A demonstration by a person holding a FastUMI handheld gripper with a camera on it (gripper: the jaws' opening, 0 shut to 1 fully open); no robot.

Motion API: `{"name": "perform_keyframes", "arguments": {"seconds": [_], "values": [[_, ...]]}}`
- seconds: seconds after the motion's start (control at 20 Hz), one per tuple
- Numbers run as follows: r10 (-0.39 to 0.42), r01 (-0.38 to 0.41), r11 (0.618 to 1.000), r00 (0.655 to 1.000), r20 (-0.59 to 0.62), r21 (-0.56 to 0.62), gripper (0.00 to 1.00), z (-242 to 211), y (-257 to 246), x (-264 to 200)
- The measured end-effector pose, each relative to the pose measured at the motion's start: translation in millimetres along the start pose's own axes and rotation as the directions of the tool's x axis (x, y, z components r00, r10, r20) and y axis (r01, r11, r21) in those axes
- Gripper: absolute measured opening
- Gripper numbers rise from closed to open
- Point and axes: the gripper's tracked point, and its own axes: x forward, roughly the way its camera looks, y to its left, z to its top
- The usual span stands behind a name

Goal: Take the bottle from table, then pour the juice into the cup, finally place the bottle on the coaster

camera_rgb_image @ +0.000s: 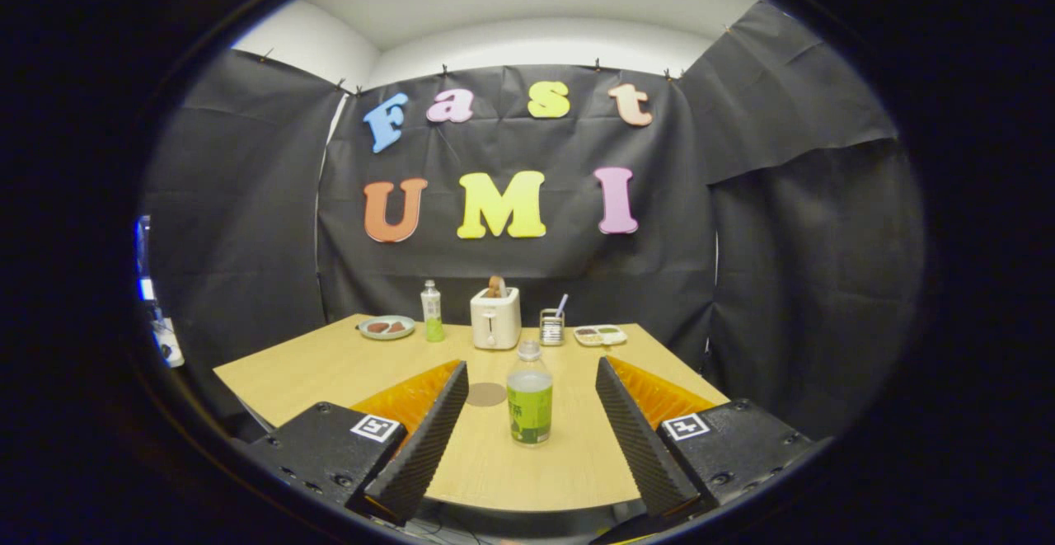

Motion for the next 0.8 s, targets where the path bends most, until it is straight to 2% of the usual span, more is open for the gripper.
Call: {"name": "perform_keyframes", "arguments": {"seconds": [0.8], "values": [[0.013, -0.016, 1.0, 0.994, -0.112, -0.023, 1.0, -74.9, -6.0, 110.1]]}}
